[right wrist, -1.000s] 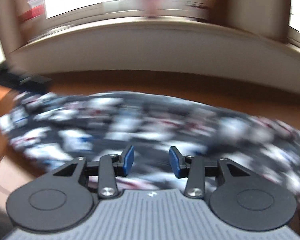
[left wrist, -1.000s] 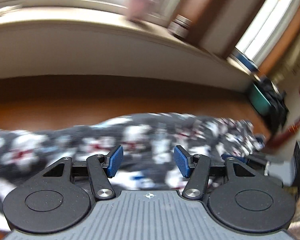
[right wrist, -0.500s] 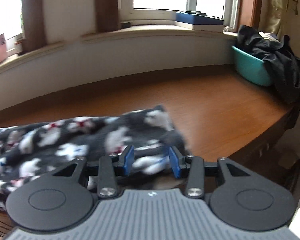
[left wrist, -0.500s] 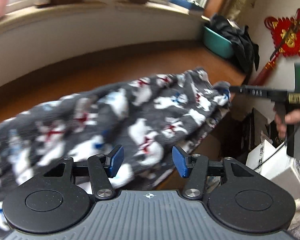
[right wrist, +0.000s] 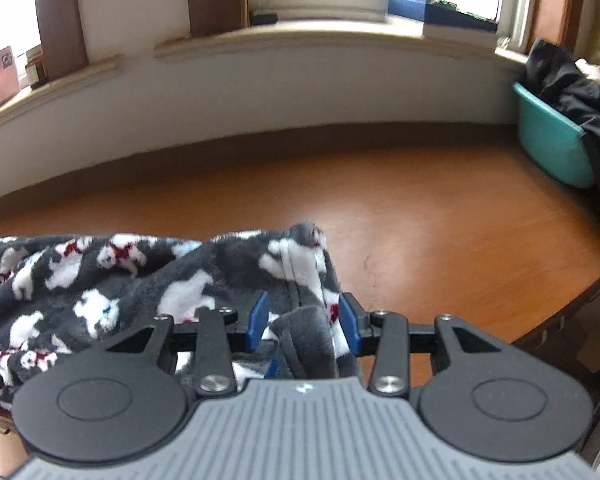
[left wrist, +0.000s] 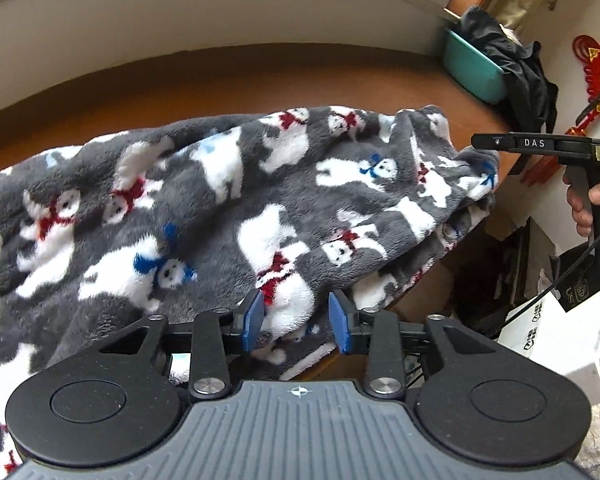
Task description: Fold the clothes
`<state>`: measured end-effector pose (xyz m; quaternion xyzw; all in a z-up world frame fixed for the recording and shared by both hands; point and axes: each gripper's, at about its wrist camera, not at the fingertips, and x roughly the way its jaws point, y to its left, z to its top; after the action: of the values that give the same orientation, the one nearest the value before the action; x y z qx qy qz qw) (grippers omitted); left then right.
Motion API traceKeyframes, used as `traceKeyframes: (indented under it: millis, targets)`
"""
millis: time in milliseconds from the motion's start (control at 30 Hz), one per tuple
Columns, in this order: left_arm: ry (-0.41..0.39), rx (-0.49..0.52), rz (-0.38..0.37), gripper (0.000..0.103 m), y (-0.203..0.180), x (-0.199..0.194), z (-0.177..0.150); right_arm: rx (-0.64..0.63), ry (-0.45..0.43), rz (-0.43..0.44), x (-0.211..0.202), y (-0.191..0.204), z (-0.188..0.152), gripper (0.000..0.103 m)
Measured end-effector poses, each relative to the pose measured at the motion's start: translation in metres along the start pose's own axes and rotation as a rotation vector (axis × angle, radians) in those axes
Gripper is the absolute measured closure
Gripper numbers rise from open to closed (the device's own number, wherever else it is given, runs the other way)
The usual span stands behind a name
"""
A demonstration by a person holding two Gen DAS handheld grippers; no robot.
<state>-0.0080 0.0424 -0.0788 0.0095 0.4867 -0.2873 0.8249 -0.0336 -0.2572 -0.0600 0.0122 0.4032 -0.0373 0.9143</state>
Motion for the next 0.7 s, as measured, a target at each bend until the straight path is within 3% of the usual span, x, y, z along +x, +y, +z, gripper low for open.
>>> traceKeyframes:
  millis: [233,300,433,567,700]
  targets:
    - [0.009,-0.007,0.005,0.061,-0.001,0.007,0.005,-0.036,0.035,0.04,0.006,-0.001,-0.004,0.093]
    - [0.017,-0.019,0.006,0.066,0.0,0.01,0.006,-0.037,0.034,0.054,0.005,-0.002,-0.002,0.095]
    - [0.033,-0.037,0.026,0.093,0.003,0.016,0.009,-0.047,0.014,0.06,0.003,-0.006,0.005,0.096]
    - [0.041,-0.052,0.04,0.099,0.003,0.02,0.011,-0.051,-0.031,0.083,0.0,-0.008,0.022,0.096]
    - [-0.012,-0.098,0.033,0.1,0.007,0.005,0.018,-0.072,-0.092,0.11,-0.005,-0.004,0.045,0.096]
